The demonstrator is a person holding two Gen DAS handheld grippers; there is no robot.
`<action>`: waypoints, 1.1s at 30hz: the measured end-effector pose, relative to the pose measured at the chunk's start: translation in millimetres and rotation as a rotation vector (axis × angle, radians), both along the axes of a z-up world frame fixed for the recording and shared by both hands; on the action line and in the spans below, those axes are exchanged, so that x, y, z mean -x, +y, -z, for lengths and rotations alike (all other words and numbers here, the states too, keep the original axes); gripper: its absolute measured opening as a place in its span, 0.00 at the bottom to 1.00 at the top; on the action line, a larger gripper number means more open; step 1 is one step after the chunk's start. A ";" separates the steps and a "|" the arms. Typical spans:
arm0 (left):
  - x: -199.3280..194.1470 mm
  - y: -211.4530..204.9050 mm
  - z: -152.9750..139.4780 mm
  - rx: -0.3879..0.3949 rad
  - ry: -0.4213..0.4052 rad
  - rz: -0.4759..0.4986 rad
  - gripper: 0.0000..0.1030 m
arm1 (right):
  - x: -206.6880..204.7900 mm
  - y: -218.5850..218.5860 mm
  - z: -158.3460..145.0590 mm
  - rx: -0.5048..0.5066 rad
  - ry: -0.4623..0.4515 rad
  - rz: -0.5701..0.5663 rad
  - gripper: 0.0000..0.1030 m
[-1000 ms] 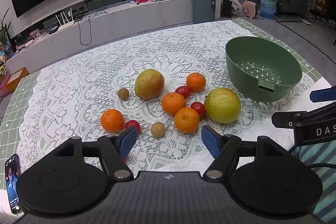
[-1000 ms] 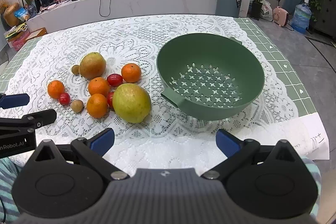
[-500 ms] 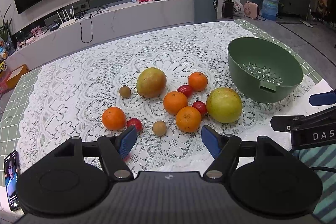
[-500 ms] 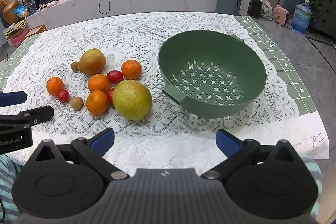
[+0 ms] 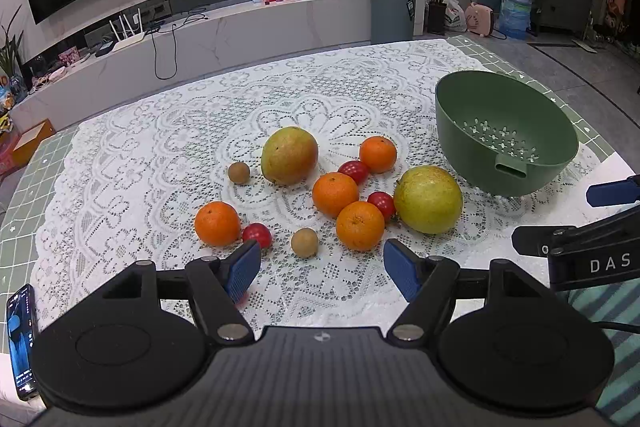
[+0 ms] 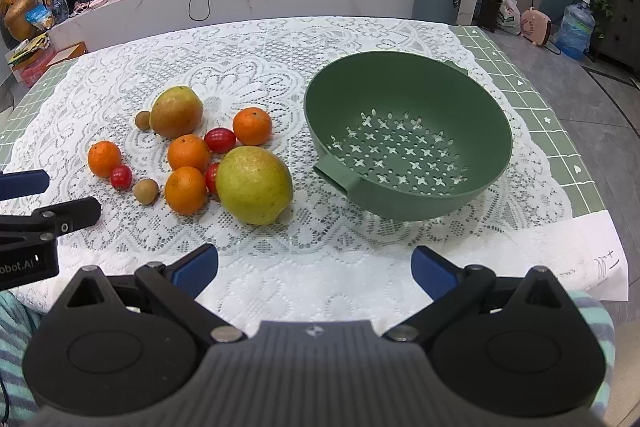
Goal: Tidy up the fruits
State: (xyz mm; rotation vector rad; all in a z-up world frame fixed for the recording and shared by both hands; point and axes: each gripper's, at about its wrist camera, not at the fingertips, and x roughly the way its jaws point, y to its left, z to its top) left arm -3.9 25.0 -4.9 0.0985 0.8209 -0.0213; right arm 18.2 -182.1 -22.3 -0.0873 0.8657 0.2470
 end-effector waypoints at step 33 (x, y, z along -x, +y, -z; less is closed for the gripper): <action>2.5 -2.2 -1.7 0.003 0.000 0.010 0.80 | -0.3 -0.6 -0.2 -0.001 0.006 0.000 0.96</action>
